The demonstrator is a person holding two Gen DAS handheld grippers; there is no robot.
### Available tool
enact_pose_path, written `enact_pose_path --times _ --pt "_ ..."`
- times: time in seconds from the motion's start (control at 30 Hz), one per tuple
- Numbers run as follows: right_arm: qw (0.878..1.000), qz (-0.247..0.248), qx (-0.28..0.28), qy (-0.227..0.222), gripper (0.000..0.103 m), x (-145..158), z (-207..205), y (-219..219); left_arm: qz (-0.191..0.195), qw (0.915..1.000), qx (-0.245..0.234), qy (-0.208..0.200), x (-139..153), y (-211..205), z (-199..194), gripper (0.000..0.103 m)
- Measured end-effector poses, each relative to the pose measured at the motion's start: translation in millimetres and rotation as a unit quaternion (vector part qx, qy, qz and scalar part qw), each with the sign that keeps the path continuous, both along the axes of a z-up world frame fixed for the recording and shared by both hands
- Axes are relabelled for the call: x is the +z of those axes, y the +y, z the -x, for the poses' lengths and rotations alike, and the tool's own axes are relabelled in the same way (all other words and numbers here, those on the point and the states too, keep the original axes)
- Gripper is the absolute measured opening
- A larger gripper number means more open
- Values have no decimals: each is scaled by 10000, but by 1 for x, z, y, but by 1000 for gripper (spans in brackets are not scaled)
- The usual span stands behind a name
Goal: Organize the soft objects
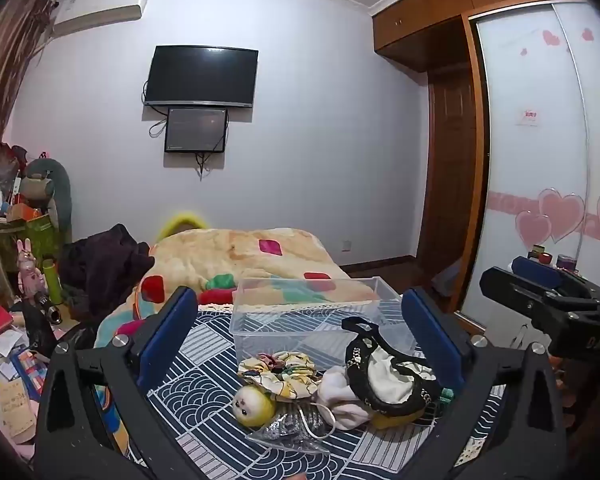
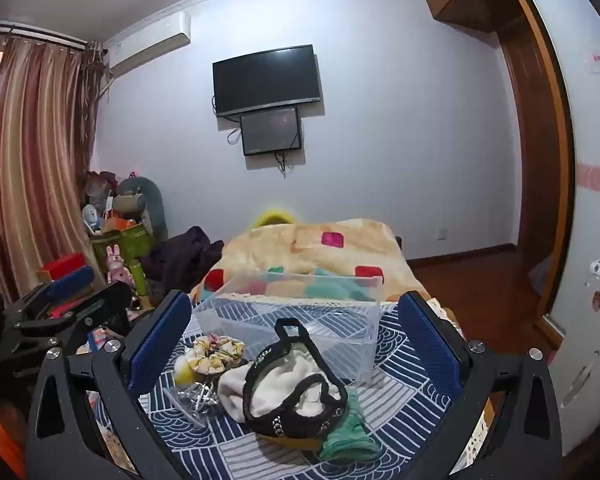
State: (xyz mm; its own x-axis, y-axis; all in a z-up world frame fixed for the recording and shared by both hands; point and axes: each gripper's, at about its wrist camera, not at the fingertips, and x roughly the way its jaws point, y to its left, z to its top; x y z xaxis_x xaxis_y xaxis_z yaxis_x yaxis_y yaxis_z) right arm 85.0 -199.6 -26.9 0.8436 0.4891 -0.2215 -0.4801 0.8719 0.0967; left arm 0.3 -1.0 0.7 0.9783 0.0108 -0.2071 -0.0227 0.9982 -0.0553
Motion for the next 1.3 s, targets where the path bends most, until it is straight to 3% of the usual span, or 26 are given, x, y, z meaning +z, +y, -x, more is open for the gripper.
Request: enact_pose_path --times 0.2,1.3 --pt "9999 -2 35 -105 103 0 6 -3 -46 9998 57 -187 -4 -4 2 103" --pt "9999 -69 69 -61 103 5 5 -2 53 9998 136 -129 -1 1 5 103"
